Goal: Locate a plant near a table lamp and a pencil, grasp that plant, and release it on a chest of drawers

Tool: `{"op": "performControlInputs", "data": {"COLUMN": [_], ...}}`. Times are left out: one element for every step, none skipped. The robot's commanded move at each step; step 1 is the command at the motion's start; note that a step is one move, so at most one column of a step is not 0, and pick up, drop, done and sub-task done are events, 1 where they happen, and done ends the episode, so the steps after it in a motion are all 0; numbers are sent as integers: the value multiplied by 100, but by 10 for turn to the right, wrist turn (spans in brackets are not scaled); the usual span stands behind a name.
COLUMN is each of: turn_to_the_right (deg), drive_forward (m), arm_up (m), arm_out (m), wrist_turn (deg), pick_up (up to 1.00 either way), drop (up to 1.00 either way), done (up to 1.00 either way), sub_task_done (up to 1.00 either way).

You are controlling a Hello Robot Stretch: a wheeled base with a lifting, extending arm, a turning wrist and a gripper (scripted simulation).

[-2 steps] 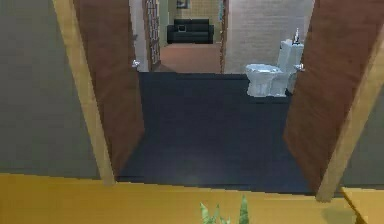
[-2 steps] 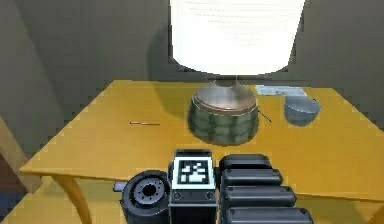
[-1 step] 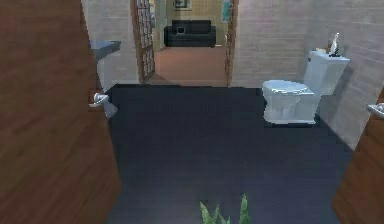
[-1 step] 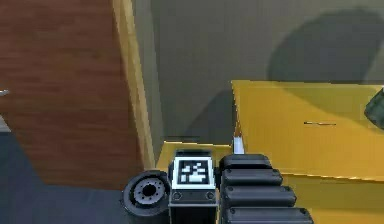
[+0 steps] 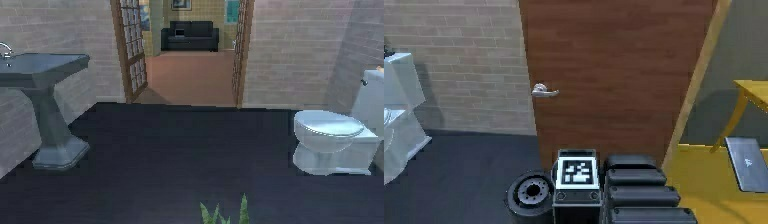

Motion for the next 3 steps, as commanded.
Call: {"op": "performControlInputs", "data": {"turn_to_the_right": [0,-30,0], "drive_forward": [50,0,100], "arm_up": [0,0,0], "arm_out": [0,0,0], "wrist_turn": [0,0,0], "pick_up": [0,0,0], "drop": [0,0,0], "done": [0,0,0], "sub_task_done": [0,0,0]}}
